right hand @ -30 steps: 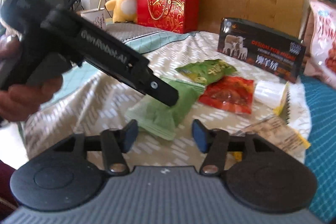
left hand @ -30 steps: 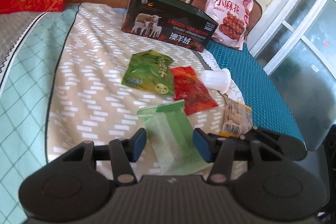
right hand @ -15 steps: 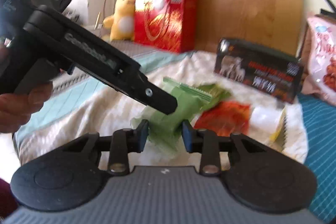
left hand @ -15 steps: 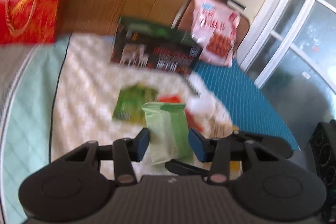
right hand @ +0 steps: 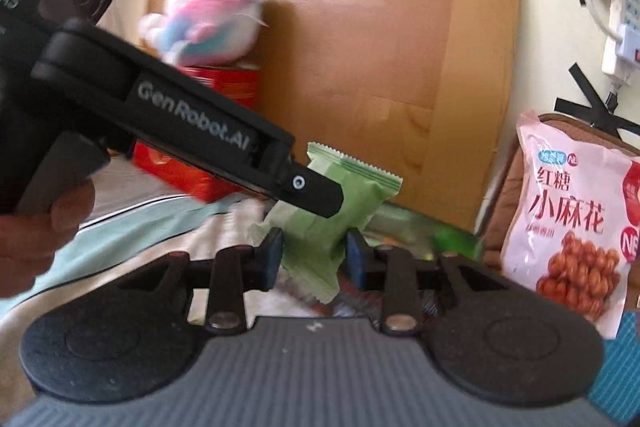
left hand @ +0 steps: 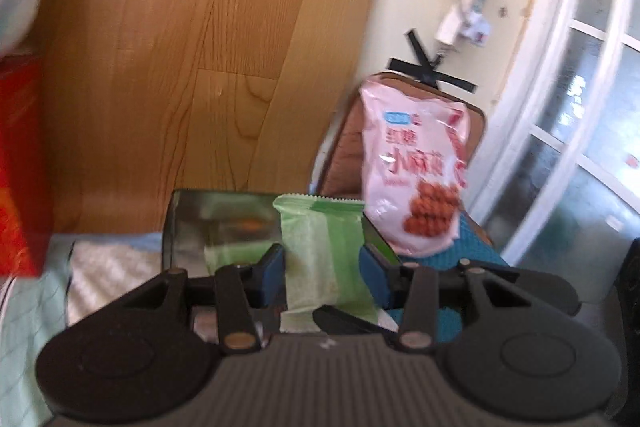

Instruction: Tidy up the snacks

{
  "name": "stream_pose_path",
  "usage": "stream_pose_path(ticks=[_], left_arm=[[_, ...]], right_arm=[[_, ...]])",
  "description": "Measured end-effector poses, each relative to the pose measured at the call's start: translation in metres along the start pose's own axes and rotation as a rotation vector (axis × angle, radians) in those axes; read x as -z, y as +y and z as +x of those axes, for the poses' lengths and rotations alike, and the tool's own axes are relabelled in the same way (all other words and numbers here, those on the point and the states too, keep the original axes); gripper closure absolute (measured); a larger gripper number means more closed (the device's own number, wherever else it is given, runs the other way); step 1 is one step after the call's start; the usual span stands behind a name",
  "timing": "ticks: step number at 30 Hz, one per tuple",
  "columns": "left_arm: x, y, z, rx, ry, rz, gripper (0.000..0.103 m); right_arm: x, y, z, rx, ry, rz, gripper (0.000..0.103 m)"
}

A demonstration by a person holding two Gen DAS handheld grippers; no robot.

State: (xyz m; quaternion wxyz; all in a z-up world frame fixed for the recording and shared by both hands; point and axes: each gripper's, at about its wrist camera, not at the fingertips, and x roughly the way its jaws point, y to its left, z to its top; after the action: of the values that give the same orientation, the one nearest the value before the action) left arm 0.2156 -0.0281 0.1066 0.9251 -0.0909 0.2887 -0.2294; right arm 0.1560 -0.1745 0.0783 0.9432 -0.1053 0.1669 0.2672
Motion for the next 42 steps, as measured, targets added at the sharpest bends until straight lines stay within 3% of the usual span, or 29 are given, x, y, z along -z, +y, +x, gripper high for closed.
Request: stream_pose_path(ticks=[6,9,14,19,21,28,35,42], left_arm=[[-0.009,0.004,0.072,-0.016,0.084,-0.016,0.062],[-0.001,0.003,0.082,-0.010,0.095,-0.024,0.061],[0.006,-0.001,0.052,-0.007,0.065,-0.024,0.062],[0.031,-0.009,0.002,-0.052,0.037,-0.001,0.060],[0.049,-0.010,-0.013,-0.072,0.050,-0.005,0.060],[0.107,-0.017,-0.033,-0.247,0.133,0.000,0.060],[0.134,-0.018,-0.048,-0.339,0.139,-0.024,0.060],[0.147,-0.023,-0.062,-0.387,0.130,-0.013,0.060]], right_arm=[[0.000,-0.039,0.051,0.040,0.097,0.047,0.064],[0.005,-0.051,0.053,0.078,0.110,0.089,0.063],[0.010,-0.043,0.021,0.064,0.087,0.084,0.063],[0.024,-0.031,-0.027,0.033,0.076,0.128,0.063],[0.033,-0.032,-0.042,0.032,0.079,0.172,0.054],[0.087,-0.020,-0.096,0.070,0.098,0.350,0.053],[0.108,-0.009,-0.110,0.066,0.123,0.430,0.053],[0.104,0.011,-0.121,0.049,0.101,0.404,0.053]])
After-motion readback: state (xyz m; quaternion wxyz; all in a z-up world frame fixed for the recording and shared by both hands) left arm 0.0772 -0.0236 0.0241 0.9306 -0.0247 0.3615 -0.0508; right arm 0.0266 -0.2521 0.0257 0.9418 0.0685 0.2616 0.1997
